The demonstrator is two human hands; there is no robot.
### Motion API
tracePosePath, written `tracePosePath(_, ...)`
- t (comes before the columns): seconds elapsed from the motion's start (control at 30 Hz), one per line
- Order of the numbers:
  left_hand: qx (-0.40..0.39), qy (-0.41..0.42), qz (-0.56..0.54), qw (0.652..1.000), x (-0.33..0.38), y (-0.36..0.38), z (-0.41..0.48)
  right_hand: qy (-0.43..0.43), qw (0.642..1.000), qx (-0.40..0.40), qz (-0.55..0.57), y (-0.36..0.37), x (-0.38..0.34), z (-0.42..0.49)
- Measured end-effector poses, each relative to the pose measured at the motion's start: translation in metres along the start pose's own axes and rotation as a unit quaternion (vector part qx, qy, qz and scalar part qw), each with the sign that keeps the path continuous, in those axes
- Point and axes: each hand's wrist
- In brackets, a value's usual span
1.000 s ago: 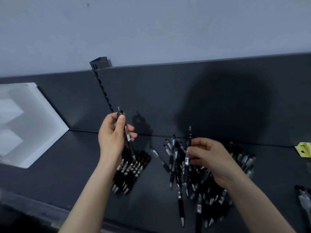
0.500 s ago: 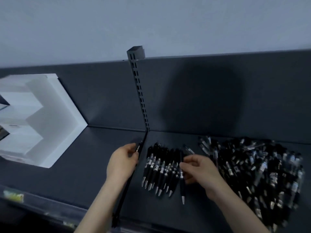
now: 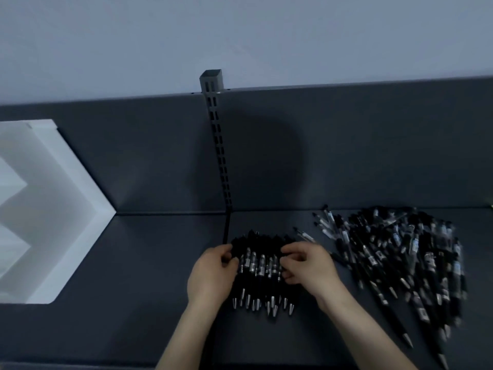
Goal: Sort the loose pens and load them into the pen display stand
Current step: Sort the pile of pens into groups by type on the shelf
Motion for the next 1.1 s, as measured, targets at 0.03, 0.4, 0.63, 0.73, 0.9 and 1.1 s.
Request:
tracePosePath(0.03,-0.001,0.004,0.000,1.000,-0.001,-0.001,0.000,-0.002,1.000,0.004,0.003,0.001,0.000,-0.001)
tracePosePath(0.4,0.048,0.073,0.016,0.996,0.006,-0.009,-0.007,-0.209,0.918,0.167,-0.292,-0.037,0.002,0.020)
tracePosePath(0.63,0.077,0.115,-0.043,0.989,0.030,-0.003,-0.021,-0.258,0.799,0.102,-0.533,-0.032,-0.008,0.040)
tracePosePath(0.73,0.075,0.132,-0.064,0.986,0.043,0.001,-0.029,-0.270,0.817,0.115,-0.497,-0.038,-0.007,0.048)
tracePosePath(0.9,0.056,0.171,-0.079,0.981,0.068,0.024,-0.036,-0.201,0.943,0.175,-0.201,-0.067,-0.009,0.055)
tracePosePath(1.1,-0.023,0.219,-0.017,0.975,0.113,0.069,-0.023,-0.083,0.964,0.219,0.124,-0.110,-0.009,0.041)
Point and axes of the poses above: each hand's wrist, its own z-axis towards the middle knuckle, its own y-axis out of the palm, x = y × z, and after that the axes turned 13 degrees about x, right-handed
